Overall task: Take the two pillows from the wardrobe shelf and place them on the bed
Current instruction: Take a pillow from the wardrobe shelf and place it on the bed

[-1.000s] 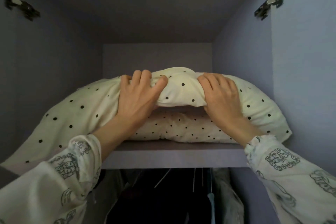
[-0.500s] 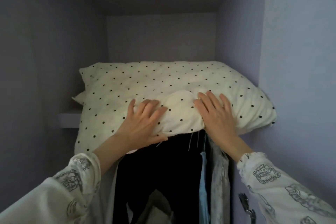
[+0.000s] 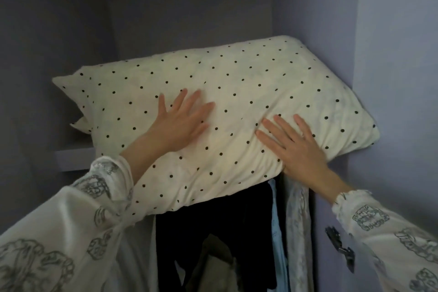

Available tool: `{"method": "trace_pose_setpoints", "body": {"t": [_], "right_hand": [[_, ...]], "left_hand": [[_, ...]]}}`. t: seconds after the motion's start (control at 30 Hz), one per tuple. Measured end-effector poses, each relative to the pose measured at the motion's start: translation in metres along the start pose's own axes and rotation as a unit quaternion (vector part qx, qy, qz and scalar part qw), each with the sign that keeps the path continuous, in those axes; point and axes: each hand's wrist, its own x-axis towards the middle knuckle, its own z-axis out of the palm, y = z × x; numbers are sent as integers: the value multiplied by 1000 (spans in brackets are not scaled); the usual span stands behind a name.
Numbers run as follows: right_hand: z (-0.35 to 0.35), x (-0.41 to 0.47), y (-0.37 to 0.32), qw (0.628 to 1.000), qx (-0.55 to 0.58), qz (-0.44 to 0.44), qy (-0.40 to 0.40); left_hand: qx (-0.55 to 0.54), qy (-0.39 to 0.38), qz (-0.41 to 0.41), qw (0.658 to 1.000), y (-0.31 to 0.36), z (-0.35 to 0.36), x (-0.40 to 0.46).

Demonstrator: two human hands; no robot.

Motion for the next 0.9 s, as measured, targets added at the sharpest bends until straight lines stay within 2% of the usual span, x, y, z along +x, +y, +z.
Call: {"method": "trace_pose_setpoints", "body": {"t": [0.2, 0.3, 0.5, 0.6, 0.63, 0.7, 0.8, 0.83, 0.9], "right_hand": [[17, -6, -4, 998, -18, -10, 53], [19, -1, 1, 996, -35, -27, 81], [19, 26, 26, 991, -75, -49, 98], [15, 49, 47, 992, -88, -55, 75], [13, 55, 51, 994, -82, -35, 58], [7, 60, 53, 997, -29, 67, -25], [0, 41, 35, 958, 99, 227, -148], [-2, 31, 25, 943, 143, 259, -151], [-10, 17, 5, 912, 257, 304, -96]], "left_hand": [[-4, 41, -13, 999, -30, 6, 56], [0, 27, -50, 998, -42, 6, 72], [-43, -1, -115, 992, -44, 29, 46], [-52, -13, -139, 989, -47, 34, 31], [-54, -17, -145, 988, -47, 36, 26], [-64, -16, -164, 984, -42, 40, 20], [-56, -9, -188, 980, -31, 42, 23], [-50, -7, -194, 980, -29, 42, 25], [-44, 5, -204, 978, -27, 44, 29]]}}
